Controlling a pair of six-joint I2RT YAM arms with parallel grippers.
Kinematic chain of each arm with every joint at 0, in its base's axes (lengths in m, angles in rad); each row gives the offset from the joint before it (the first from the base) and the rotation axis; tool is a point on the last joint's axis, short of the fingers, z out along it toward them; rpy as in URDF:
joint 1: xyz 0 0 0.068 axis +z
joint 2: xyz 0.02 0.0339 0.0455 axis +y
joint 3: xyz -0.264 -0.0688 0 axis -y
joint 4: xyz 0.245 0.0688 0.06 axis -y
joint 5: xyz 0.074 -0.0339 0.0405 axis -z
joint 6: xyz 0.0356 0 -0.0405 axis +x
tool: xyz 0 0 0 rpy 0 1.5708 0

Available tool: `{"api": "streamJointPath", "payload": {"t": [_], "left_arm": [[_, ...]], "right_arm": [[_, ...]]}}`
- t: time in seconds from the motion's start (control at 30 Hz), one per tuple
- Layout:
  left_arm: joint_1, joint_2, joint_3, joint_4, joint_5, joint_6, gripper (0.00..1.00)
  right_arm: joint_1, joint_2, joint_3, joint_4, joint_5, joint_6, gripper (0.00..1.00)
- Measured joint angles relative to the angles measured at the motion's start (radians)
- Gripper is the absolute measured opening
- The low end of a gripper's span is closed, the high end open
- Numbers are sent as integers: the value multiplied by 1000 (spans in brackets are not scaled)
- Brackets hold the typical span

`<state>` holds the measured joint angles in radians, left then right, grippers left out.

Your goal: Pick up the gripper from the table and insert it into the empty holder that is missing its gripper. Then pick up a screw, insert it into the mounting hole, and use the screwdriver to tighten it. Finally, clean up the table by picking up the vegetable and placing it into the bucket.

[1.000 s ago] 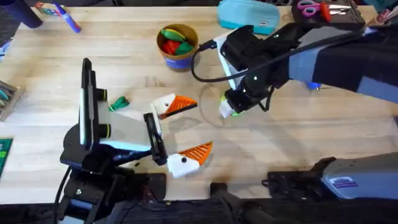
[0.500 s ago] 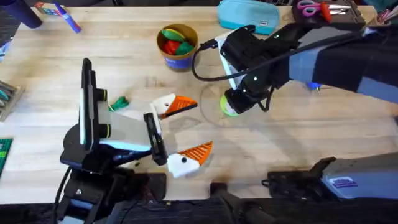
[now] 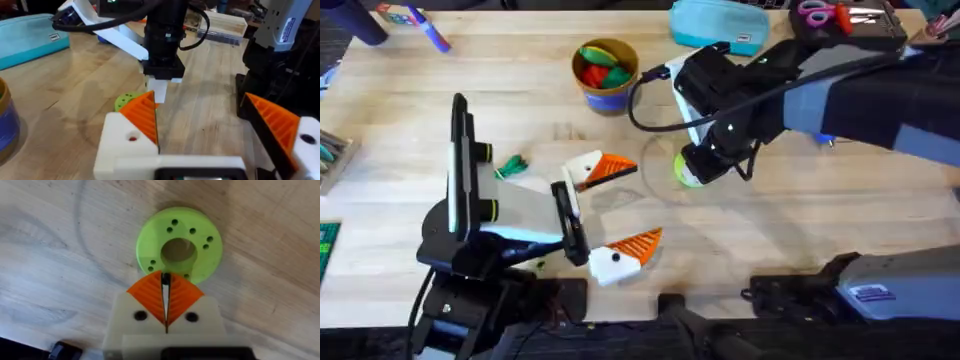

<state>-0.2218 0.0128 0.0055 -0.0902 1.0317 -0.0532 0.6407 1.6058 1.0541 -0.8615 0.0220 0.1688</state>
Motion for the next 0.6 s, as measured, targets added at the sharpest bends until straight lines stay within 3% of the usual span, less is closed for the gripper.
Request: {"api": "streamJointPath", "payload": {"t": [0.6], "left_arm": [[0,0,0,0,0,0,986]], "right_arm": [[0,0,210,-183,0,-8,6]]}}
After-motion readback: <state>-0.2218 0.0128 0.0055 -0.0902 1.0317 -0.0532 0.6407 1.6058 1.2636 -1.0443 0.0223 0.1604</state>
